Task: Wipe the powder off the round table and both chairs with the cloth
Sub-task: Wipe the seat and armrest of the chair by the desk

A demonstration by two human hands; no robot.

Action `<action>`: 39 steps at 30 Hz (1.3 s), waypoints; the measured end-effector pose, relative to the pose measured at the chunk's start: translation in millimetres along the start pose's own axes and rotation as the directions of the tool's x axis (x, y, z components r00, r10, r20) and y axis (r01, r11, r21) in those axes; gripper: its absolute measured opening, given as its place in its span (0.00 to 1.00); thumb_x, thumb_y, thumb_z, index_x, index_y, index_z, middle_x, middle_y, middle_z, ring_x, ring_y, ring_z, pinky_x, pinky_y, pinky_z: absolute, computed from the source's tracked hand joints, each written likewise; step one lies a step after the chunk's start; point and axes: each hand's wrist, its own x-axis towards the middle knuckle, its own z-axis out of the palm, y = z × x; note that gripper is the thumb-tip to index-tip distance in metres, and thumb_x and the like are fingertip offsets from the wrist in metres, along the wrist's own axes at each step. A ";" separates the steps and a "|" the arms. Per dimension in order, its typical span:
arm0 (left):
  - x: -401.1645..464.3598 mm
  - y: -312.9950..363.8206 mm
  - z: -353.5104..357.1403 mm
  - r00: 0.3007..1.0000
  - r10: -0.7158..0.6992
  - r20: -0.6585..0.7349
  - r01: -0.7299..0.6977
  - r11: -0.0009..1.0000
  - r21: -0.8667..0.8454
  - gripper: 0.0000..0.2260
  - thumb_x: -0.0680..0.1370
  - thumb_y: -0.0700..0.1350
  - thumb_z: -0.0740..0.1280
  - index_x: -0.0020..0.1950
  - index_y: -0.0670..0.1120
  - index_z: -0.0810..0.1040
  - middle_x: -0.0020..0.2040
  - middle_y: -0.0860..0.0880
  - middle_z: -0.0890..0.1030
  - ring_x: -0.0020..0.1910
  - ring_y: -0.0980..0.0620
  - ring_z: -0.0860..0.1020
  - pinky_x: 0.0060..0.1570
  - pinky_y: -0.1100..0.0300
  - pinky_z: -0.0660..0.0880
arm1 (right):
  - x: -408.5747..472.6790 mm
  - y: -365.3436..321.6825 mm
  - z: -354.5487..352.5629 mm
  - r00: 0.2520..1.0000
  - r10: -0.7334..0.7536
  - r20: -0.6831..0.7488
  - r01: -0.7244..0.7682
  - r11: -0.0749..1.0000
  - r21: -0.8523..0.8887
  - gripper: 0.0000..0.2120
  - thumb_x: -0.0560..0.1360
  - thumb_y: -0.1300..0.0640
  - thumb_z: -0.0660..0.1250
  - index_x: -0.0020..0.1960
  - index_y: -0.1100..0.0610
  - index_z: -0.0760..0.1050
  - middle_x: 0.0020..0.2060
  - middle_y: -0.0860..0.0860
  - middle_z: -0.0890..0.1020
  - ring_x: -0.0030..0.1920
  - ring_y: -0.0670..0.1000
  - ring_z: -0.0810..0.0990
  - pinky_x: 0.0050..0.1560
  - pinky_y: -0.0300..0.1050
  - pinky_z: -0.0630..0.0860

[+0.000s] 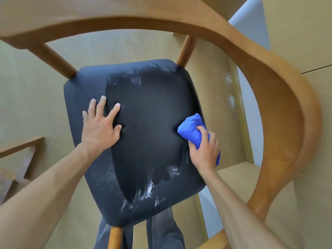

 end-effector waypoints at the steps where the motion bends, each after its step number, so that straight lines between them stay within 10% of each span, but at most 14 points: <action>1: 0.1 0.2 -1.5 1.000 0.000 0.007 0.000 1.000 0.000 0.29 0.76 0.51 0.66 0.75 0.52 0.61 0.77 0.41 0.51 0.75 0.37 0.46 0.69 0.35 0.53 | -19.0 -6.5 2.9 0.998 0.057 0.001 -0.057 0.998 -0.003 0.25 0.70 0.54 0.72 0.66 0.50 0.71 0.59 0.54 0.73 0.56 0.61 0.72 0.51 0.56 0.70; 6: -1.6 -2.1 -6.7 0.999 0.006 0.048 -0.006 1.000 0.002 0.30 0.77 0.52 0.65 0.76 0.52 0.58 0.78 0.42 0.48 0.75 0.37 0.44 0.70 0.36 0.52 | -119.4 -66.8 22.2 0.944 0.286 0.163 -0.295 0.955 0.033 0.25 0.72 0.52 0.69 0.68 0.47 0.68 0.61 0.51 0.70 0.59 0.58 0.70 0.53 0.54 0.67; 12: -2.8 -10.6 -18.1 0.989 0.034 0.143 -0.037 0.999 0.017 0.33 0.77 0.52 0.64 0.77 0.54 0.51 0.78 0.44 0.43 0.76 0.40 0.41 0.72 0.40 0.51 | -150.9 -99.6 20.7 0.909 0.070 0.412 -0.165 0.966 0.199 0.23 0.75 0.49 0.66 0.68 0.43 0.64 0.60 0.43 0.66 0.62 0.50 0.69 0.59 0.46 0.68; 18: -5.4 -11.3 -24.5 0.982 0.031 0.188 -0.038 0.999 0.034 0.32 0.78 0.53 0.63 0.77 0.55 0.49 0.78 0.45 0.40 0.76 0.40 0.40 0.73 0.42 0.51 | -46.4 -110.6 -20.0 0.987 -0.017 0.161 -0.053 0.907 0.418 0.24 0.73 0.57 0.71 0.68 0.53 0.70 0.60 0.52 0.70 0.62 0.54 0.70 0.56 0.38 0.64; 26: -0.3 -14.1 -14.2 0.987 0.045 0.156 -0.043 0.999 -0.015 0.34 0.78 0.53 0.65 0.78 0.53 0.49 0.78 0.46 0.42 0.76 0.41 0.41 0.73 0.42 0.51 | 94.1 -176.3 -3.9 0.997 -0.068 0.037 0.064 0.993 0.104 0.25 0.77 0.47 0.63 0.72 0.48 0.63 0.67 0.56 0.65 0.63 0.62 0.67 0.61 0.58 0.67; 33: -1.7 -18.1 -16.8 0.994 0.024 0.107 -0.008 0.989 -0.147 0.36 0.75 0.52 0.69 0.77 0.46 0.54 0.78 0.51 0.47 0.77 0.47 0.44 0.70 0.47 0.64 | 13.1 -169.2 36.3 0.898 -0.440 -0.023 0.426 0.879 -0.213 0.27 0.70 0.54 0.71 0.67 0.52 0.71 0.55 0.58 0.76 0.42 0.61 0.73 0.37 0.51 0.68; 39: -3.0 -27.1 -19.0 0.986 0.077 0.148 -0.043 0.975 -0.216 0.36 0.74 0.41 0.66 0.77 0.47 0.52 0.79 0.52 0.44 0.77 0.49 0.42 0.70 0.48 0.63 | -75.3 -127.2 52.2 0.771 -0.633 0.065 0.631 0.746 -0.212 0.29 0.64 0.57 0.71 0.65 0.51 0.71 0.55 0.56 0.77 0.41 0.57 0.73 0.39 0.50 0.70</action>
